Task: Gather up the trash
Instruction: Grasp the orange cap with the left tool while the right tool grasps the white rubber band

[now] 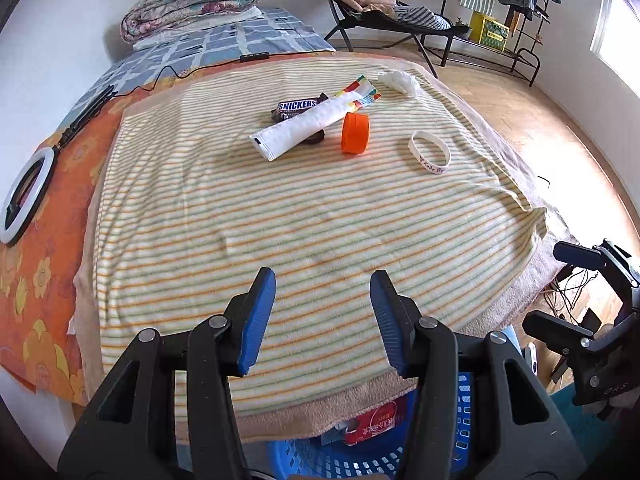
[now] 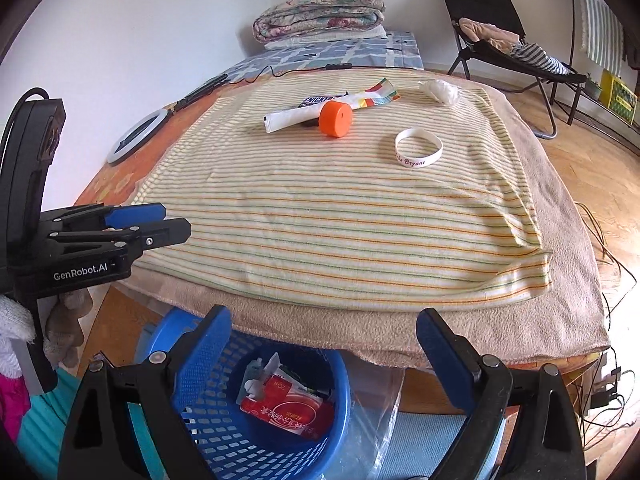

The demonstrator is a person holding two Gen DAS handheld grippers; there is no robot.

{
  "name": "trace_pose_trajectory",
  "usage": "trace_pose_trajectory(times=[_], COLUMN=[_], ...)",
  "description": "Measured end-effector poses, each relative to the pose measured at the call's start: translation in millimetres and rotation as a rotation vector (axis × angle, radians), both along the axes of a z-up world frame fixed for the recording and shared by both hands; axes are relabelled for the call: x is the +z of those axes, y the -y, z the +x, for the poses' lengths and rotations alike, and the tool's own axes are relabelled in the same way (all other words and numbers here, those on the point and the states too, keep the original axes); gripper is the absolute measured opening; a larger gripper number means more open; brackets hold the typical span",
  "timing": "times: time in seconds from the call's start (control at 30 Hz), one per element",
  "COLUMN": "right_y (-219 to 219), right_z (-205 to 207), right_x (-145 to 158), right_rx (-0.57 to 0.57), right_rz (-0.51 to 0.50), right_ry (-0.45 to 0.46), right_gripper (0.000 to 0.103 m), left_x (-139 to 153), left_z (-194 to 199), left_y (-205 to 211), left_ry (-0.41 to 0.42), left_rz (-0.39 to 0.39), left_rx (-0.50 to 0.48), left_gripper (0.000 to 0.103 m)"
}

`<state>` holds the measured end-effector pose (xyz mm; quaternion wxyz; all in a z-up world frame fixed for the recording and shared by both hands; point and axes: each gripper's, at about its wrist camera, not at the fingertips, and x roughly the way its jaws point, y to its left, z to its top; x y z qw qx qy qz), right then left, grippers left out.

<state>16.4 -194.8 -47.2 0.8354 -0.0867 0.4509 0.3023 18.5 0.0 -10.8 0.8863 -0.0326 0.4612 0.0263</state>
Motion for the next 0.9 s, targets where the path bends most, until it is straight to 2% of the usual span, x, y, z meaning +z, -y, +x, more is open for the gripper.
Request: trace_pose_trajectory(times=[0.13,0.3,0.43,0.63,0.67,0.8,0.9], right_y=[3,9,12,19,19,14,10], right_z=[28,76,118,158,162,177,185], right_x=[14,25,22,12,11,7,4], right_rx=[-0.019,-0.086,-0.132,-0.182,-0.186,-0.186,-0.183], right_rz=[-0.003,-0.023,-0.04,0.0,0.005,0.015,0.029], right_ry=[0.05,0.07,0.032,-0.044,-0.053,-0.071,-0.085], right_gripper=[0.101,0.101,0.101,0.097,0.096,0.092,0.09], left_x=[8,8,6,-1,-4,-9,-10], left_z=[37,84,120,167,173,177,175], left_y=[-12,-22,-34,-45,-46,-45,-31], left_ry=[0.015,0.017,0.017,0.007,-0.004,-0.01,-0.019], left_rz=[0.011,0.022,-0.005,-0.032,-0.044,-0.179,-0.211], left_rx=[-0.007,-0.02,-0.004,0.001,0.0,-0.014,-0.052], left_gripper=[0.057,0.058,0.058,0.058,0.058,0.058,0.057])
